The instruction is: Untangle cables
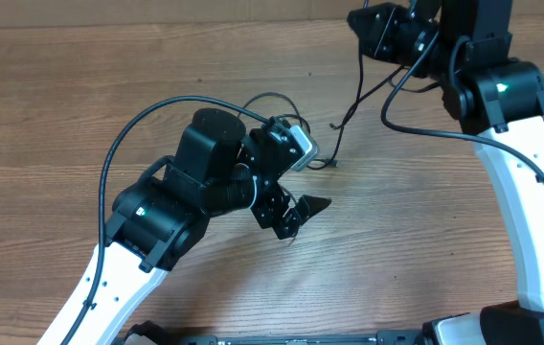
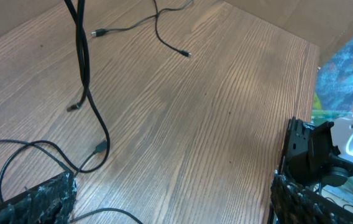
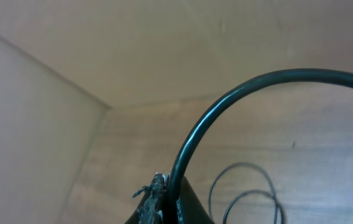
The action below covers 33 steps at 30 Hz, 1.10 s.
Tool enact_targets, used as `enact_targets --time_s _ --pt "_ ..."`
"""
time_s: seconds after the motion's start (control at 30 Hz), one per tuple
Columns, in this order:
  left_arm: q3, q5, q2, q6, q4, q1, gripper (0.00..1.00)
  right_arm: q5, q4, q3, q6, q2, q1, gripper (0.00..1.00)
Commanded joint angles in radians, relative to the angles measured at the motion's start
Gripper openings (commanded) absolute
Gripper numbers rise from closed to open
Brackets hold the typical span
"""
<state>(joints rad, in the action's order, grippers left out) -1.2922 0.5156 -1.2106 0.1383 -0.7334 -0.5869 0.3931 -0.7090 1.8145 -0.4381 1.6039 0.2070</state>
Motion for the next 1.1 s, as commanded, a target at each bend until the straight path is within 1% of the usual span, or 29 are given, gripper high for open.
enact_targets --time_s 0.0,0.2,0.33,0.47,0.57,0.7,0.77,0.87,1.0,1.07 --pt "-0.018 -0.002 -0.005 0.012 0.003 0.004 1.00 -0.064 0.019 0.150 0.032 -0.020 -0.006 0.04" --pt "-0.018 -0.002 -0.005 0.012 0.003 0.004 1.00 -0.061 0.077 0.406 0.048 -0.020 -0.006 0.04" --pt "-0.018 -0.002 -0.005 0.012 0.003 0.004 0.99 -0.060 0.133 0.531 0.047 -0.020 -0.006 0.04" --pt "-0.018 -0.002 -0.005 0.012 0.003 0.004 0.99 -0.048 0.175 0.604 0.042 -0.020 -0.004 0.04" --pt "-0.018 -0.002 -0.005 0.012 0.003 0.004 1.00 -0.029 0.194 0.617 0.042 -0.020 -0.004 0.04" --pt "-0.018 -0.002 -0.005 0.012 0.003 0.004 1.00 -0.038 0.158 0.615 0.048 -0.020 -0.005 0.04" --pt "-0.018 -0.002 -0.005 0.012 0.003 0.004 1.00 -0.072 0.121 0.614 0.066 -0.020 -0.006 0.04" --pt "-0.018 -0.002 -0.005 0.012 0.003 0.004 1.00 -0.163 0.045 0.614 0.147 -0.019 -0.006 0.04" --pt "-0.018 -0.002 -0.005 0.012 0.003 0.004 1.00 -0.380 -0.066 0.614 0.232 -0.008 -0.006 0.04" --pt "-0.018 -0.002 -0.005 0.012 0.003 0.004 1.00 -0.486 -0.105 0.614 0.247 0.003 -0.006 0.04"
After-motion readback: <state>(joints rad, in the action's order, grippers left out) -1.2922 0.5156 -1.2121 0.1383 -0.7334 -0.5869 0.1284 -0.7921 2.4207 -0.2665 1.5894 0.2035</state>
